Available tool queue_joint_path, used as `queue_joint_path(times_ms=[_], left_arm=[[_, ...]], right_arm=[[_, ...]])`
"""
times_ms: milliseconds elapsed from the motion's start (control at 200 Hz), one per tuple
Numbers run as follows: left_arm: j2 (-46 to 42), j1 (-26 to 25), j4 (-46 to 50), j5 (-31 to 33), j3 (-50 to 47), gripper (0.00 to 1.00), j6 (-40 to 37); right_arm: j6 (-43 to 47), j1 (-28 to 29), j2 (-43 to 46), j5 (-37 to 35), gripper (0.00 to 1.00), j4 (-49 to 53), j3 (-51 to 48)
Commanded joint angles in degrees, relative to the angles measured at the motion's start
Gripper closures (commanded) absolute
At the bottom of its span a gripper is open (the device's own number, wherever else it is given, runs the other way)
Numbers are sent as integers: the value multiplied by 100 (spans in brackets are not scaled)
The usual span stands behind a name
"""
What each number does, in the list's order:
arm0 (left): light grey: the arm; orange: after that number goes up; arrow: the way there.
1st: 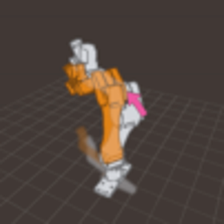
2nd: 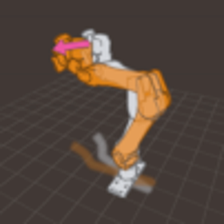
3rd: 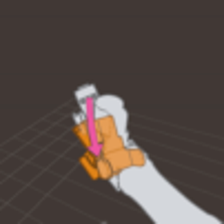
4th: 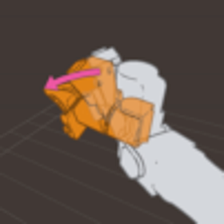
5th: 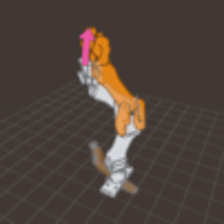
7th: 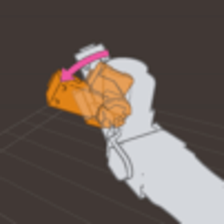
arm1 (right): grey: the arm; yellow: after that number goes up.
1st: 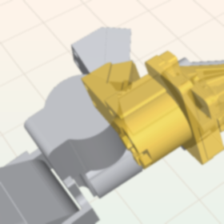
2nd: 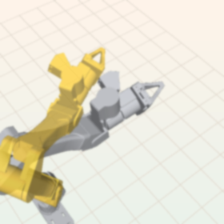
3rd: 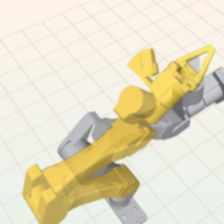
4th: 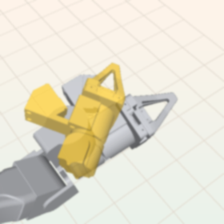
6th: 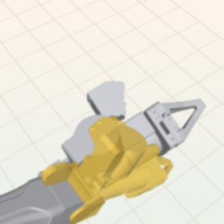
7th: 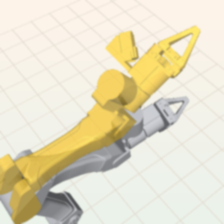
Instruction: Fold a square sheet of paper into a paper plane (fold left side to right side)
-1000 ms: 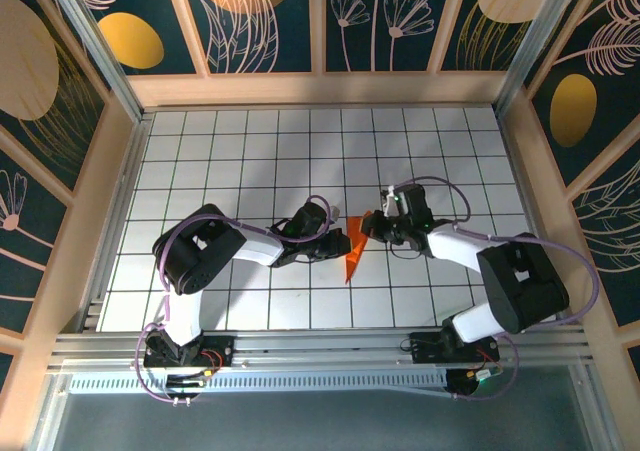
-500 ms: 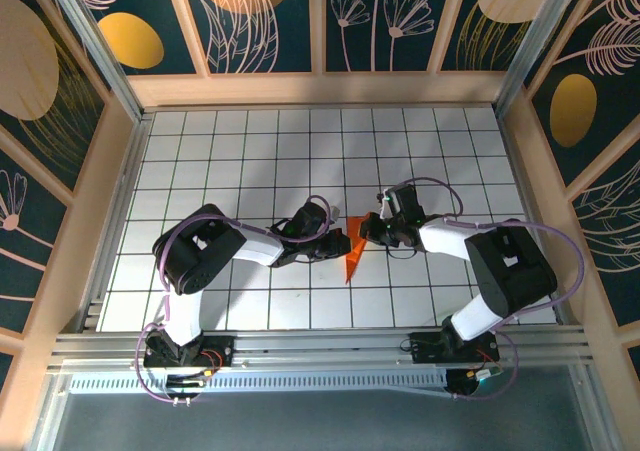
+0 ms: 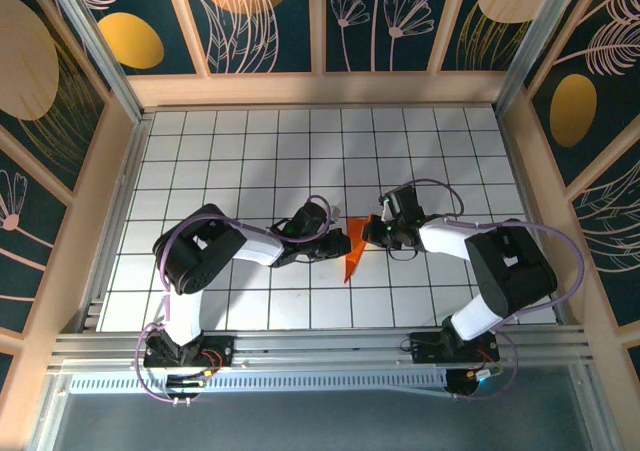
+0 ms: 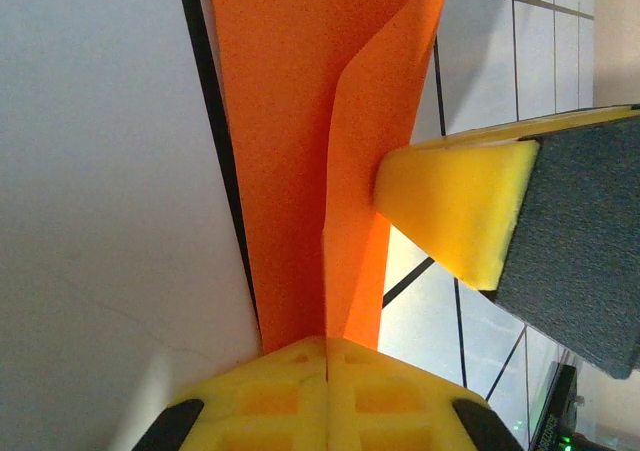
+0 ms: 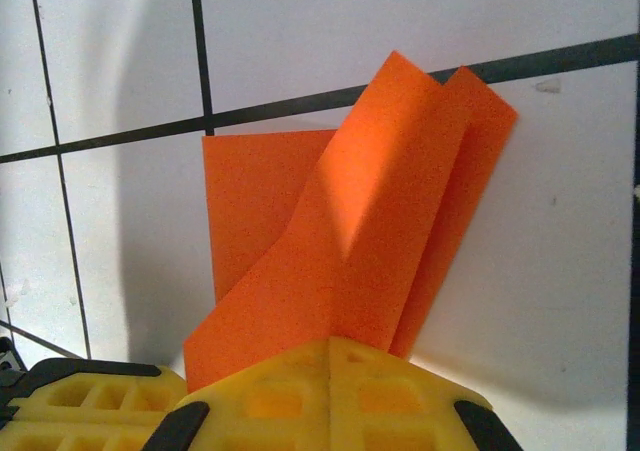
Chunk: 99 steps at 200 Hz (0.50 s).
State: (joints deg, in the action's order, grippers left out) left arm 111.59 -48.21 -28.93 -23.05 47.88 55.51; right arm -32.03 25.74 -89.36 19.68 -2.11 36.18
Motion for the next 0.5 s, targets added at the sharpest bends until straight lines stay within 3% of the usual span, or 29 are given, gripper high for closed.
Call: queue_joint_path(times_ms=[0,490], left_arm=[[434,-119,383,169,31,92,-205],[68,-154,298,285,-123,89,-137]], right_arm=[[57,34,-24,-197,95,228,67],[71,-33,-238,-82,100,211,-258]])
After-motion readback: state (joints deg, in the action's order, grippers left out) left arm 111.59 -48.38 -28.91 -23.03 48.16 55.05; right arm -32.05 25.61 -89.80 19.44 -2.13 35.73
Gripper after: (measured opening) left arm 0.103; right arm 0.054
